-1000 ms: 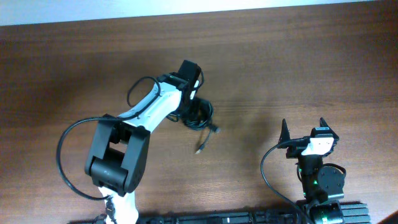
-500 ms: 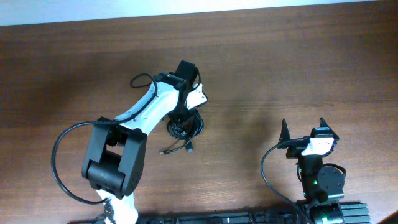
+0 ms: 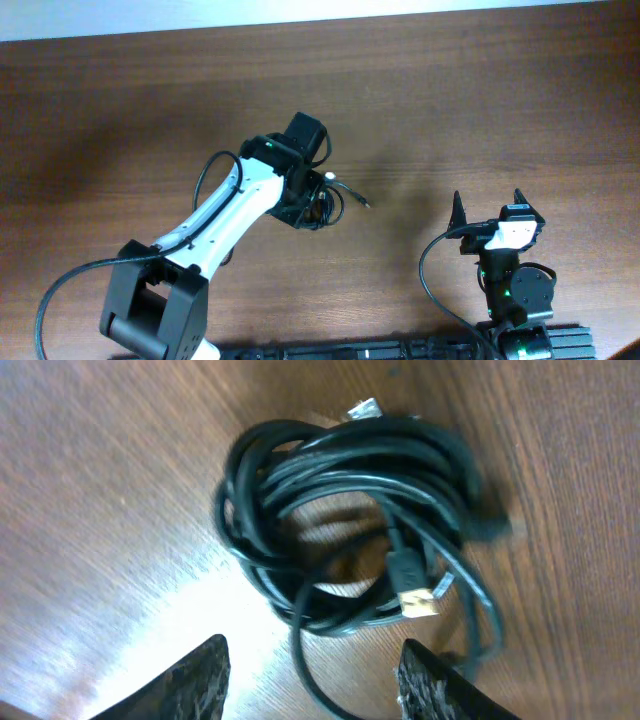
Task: Untangle cables
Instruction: 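Reach the left gripper down to the black cable coil, then grasp the black cable coil with the left gripper and lift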
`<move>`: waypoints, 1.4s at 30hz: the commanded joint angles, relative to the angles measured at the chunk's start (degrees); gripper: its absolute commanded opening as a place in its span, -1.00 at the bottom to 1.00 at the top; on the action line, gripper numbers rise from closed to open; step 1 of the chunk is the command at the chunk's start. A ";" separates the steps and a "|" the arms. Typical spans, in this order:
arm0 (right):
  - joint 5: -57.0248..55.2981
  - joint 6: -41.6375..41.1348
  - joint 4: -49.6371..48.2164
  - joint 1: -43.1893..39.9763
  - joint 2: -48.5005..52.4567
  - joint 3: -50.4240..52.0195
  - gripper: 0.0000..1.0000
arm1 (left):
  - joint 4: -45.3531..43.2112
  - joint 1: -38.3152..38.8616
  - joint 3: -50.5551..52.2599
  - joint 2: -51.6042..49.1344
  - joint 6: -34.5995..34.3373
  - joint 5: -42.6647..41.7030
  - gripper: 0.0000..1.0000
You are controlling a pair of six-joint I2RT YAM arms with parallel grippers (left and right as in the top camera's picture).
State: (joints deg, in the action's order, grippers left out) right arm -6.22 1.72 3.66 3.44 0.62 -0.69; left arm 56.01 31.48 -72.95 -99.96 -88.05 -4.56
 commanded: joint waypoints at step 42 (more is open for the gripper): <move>-0.94 -0.02 0.28 0.31 -0.15 0.37 0.97 | -13.42 -6.51 5.05 -9.53 89.35 -0.63 -0.35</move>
State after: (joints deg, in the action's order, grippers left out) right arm -6.22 1.69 3.66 3.44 0.69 -0.69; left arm 37.78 24.86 -64.79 -106.61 1.56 -4.54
